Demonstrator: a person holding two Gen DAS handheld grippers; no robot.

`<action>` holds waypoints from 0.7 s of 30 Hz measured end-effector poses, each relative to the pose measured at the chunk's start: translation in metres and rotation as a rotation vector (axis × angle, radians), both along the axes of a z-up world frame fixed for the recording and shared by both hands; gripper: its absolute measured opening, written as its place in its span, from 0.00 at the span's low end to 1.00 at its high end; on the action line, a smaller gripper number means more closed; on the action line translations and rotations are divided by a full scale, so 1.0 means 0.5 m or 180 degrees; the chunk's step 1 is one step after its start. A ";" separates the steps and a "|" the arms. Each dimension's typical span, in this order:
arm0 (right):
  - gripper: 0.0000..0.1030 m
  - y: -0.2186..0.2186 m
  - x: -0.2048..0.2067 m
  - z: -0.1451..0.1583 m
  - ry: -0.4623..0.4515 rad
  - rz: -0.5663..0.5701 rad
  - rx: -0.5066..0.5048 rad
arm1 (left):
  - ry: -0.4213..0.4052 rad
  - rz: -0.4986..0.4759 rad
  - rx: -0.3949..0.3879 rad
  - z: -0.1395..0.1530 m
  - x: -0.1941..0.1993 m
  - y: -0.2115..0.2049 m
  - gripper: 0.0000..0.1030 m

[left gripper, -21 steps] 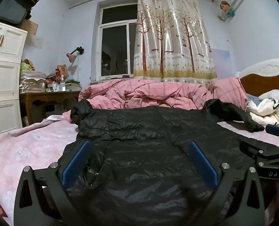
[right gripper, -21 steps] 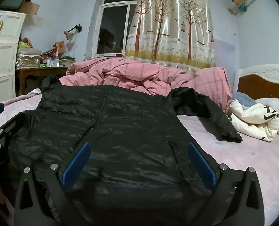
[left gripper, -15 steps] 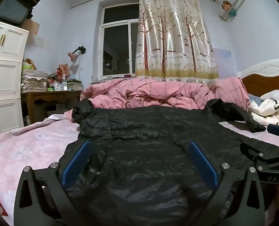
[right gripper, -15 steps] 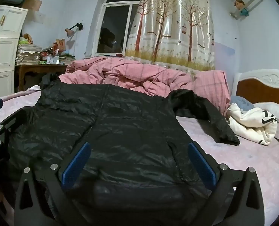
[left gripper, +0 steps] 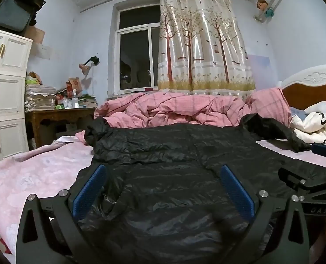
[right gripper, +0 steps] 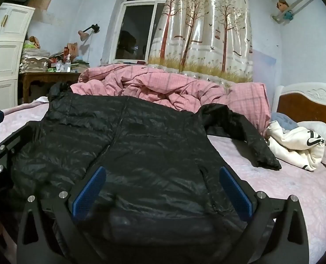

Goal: Fold large clothes

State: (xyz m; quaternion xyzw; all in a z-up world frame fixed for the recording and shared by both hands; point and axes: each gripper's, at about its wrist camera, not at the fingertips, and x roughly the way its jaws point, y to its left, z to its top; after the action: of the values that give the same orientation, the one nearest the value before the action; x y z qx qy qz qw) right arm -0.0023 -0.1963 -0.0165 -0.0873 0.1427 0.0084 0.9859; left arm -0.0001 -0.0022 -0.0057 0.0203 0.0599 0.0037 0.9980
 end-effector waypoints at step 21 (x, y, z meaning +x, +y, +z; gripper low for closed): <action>1.00 0.020 0.000 -0.008 0.0002 -0.0019 -0.0046 | 0.0029 0.0014 -0.0023 0.006 -0.001 0.001 1.00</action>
State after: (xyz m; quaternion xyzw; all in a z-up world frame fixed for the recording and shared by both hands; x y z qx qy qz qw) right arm -0.0023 -0.1864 -0.0207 -0.0941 0.1433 0.0045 0.9852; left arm -0.0006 -0.0017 -0.0027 0.0167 0.0644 0.0056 0.9978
